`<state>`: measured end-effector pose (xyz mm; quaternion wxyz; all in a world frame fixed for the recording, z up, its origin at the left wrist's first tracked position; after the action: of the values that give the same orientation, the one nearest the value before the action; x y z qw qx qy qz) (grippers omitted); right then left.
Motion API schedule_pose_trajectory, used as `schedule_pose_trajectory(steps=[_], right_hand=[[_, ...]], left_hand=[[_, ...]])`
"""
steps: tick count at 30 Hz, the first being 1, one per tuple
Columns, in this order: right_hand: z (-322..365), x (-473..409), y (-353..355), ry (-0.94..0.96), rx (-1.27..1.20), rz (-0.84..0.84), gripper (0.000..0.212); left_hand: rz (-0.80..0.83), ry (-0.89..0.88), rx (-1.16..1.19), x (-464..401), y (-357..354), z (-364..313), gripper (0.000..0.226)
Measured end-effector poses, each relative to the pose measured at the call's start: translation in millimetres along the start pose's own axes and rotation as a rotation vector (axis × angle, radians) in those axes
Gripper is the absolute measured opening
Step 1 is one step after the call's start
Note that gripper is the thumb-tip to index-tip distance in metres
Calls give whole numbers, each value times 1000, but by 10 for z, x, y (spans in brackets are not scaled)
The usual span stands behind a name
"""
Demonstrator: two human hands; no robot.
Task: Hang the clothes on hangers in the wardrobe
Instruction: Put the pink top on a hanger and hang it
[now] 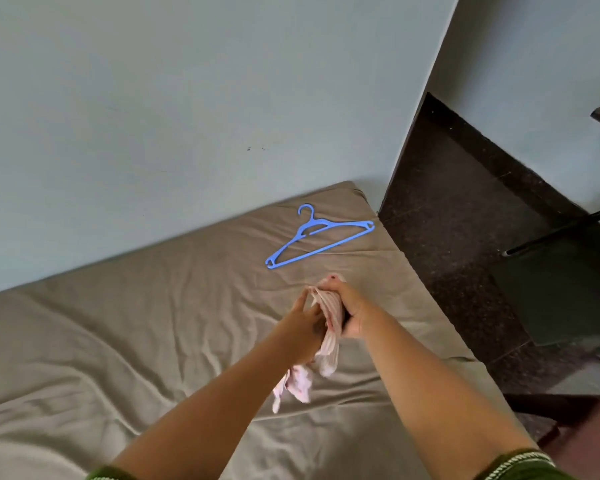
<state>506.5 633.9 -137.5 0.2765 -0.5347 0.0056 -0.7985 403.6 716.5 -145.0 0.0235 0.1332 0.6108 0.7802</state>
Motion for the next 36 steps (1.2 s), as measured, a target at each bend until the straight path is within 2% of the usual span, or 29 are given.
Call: schedule_pose_trajectory(steps=[1, 2, 3, 4, 5, 6, 7, 8, 10, 13, 16, 19, 22, 24, 27, 29, 32, 33, 36], right_hand=[[-17, -103, 37, 28, -61, -44, 21], [-26, -241, 92, 73, -146, -76, 21], [-24, -334, 131, 119, -239, -86, 20], [-16, -422, 171, 154, -319, -75, 19], [-7, -506, 207, 173, -372, -68, 19], [5, -604, 246, 180, -416, -54, 20], [18, -713, 290, 175, -445, -44, 23], [23, -832, 337, 167, -459, -31, 28], [44, -1041, 431, 171, -525, 23, 39], [89, -1332, 552, 226, -682, 92, 29], [130, -1718, 726, 305, -794, 142, 49], [158, -2027, 884, 360, -827, 163, 52], [104, -2194, 978, 373, -813, 126, 60], [49, -2188, 982, 355, -813, 87, 57], [57, -1912, 879, 360, -861, 28, 48], [87, -1555, 741, 396, -875, -25, 37], [124, -841, 408, 444, -894, -23, 41], [138, -579, 259, 451, -911, -9, 40], [137, 31, -210, 498, -903, -10, 28]], left_hand=[[-55, -50, 23, -21, -131, 1, 68], [-92, -75, 150, -42, -287, 55, 66], [-169, -22, 348, -66, -432, 138, 62], [-196, 118, 625, -96, -513, 235, 59], [-233, 331, 895, -141, -558, 353, 58], [-283, 581, 1072, -212, -638, 509, 52], [-274, 796, 1151, -322, -783, 679, 44], [-149, 966, 1125, -444, -951, 839, 37], [106, 1128, 976, -721, -1310, 1116, 32], [180, 1178, 906, -1187, -1900, 1405, 44], [193, 1126, 704, -1587, -2362, 1519, 57], [235, 1148, 635, -1828, -2766, 1557, 70], [263, 1180, 607, -1932, -3027, 1591, 63], [200, 1114, 713, -1914, -3046, 1603, 48], [51, 1006, 849, -1656, -2748, 1478, 25], [-61, 1037, 883, -1342, -2401, 1381, 22], [-138, 1082, 961, -761, -1770, 1254, 22], [-167, 1100, 967, -574, -1531, 1212, 22], [-288, 1113, 790, -75, -825, 1035, 25]])
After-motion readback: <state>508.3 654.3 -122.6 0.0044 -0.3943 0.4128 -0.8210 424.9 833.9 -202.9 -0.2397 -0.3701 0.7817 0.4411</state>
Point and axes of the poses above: each hand's wrist, its own x-axis away from the middle knuckle, its own y-axis out of the back of the hand, z = x × y, the point moved 1 cm from there along -x, towards the middle knuckle, and after that the axes turned 9 degrees about -x, right-handed, at the moved point
